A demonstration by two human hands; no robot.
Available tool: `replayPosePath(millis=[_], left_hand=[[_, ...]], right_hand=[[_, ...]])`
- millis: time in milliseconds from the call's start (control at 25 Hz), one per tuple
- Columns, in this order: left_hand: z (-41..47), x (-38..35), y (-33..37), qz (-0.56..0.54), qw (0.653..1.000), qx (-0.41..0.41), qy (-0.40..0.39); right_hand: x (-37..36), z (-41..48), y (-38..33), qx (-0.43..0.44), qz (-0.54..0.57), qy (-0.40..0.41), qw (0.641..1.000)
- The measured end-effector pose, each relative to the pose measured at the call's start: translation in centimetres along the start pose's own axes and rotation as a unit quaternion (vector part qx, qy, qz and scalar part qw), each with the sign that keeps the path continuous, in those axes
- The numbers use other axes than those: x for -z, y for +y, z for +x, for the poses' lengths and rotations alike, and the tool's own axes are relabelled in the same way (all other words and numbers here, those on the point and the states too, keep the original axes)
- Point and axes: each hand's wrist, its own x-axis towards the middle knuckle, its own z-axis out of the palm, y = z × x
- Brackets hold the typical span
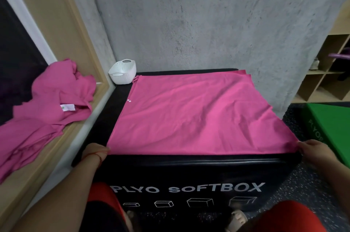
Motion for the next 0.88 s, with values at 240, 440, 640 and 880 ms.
replayPosePath(millis=[240, 440, 640, 880], left_hand=[[0.2, 1.0, -0.2, 0.011, 1.000, -0.008, -0.021], [-1.0, 1.3, 1.2, -0.037, 0.995, -0.061, 0.071], [-2.0, 2.1, 1.8, -0.127, 0.985, -0.086, 0.077], [-1.4, 2.7, -1.1, -0.213, 0.976, -0.045, 0.032]], right_hand=[[0.0, 0.8, -0.1, 0.033, -0.039, 0.055, 0.997], [-1.2, 0.7, -0.7, 0.046, -0.008, 0.049, 0.998], [-0.8, 1.8, -0.2, 0.017, -0.008, 0.026, 0.999], [0.2, 2.2, -0.2, -0.023, 0.034, 0.022, 0.999]])
